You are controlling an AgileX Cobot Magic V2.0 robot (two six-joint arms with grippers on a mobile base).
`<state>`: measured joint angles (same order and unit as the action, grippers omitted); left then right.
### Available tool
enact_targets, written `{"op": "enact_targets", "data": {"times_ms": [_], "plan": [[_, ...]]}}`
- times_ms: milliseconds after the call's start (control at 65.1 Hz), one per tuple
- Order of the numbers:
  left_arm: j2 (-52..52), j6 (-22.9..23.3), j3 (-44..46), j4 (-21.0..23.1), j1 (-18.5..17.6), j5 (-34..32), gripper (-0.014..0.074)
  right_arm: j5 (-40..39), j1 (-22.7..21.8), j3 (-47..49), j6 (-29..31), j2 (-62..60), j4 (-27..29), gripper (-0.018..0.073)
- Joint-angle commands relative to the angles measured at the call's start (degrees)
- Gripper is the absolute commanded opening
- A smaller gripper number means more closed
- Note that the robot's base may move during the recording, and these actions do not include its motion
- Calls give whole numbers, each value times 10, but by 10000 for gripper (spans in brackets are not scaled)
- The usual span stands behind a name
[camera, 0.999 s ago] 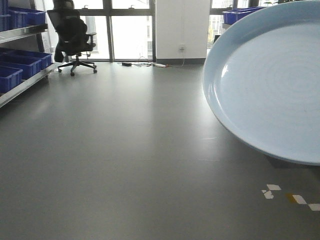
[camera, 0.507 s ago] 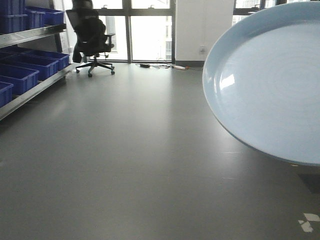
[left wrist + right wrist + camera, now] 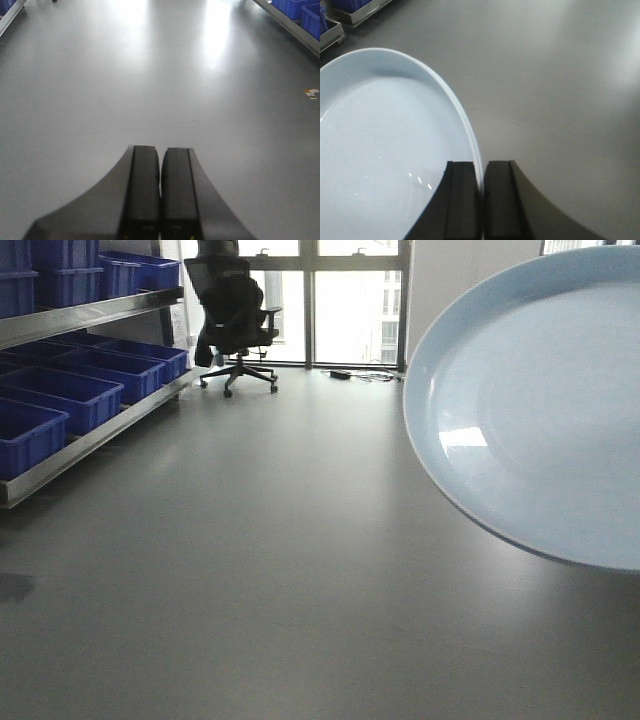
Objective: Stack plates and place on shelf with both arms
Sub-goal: 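Drive across the room toward the blue-bin shelf rack carrying the plates, then approach the shelf and position the held plates above a blue bin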
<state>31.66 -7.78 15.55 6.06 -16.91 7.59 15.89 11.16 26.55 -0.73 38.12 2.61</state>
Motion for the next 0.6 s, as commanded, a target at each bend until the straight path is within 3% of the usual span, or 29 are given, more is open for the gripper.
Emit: {"op": "enact_targets", "data": {"times_ms": [0,584], "plan": [[1,1,17,1,0,-48,100,-54,-4,19,2,-1,-1,49],[1,1,17,1,0,-48,100,-54,-4,19,2,-1,-1,49]]}}
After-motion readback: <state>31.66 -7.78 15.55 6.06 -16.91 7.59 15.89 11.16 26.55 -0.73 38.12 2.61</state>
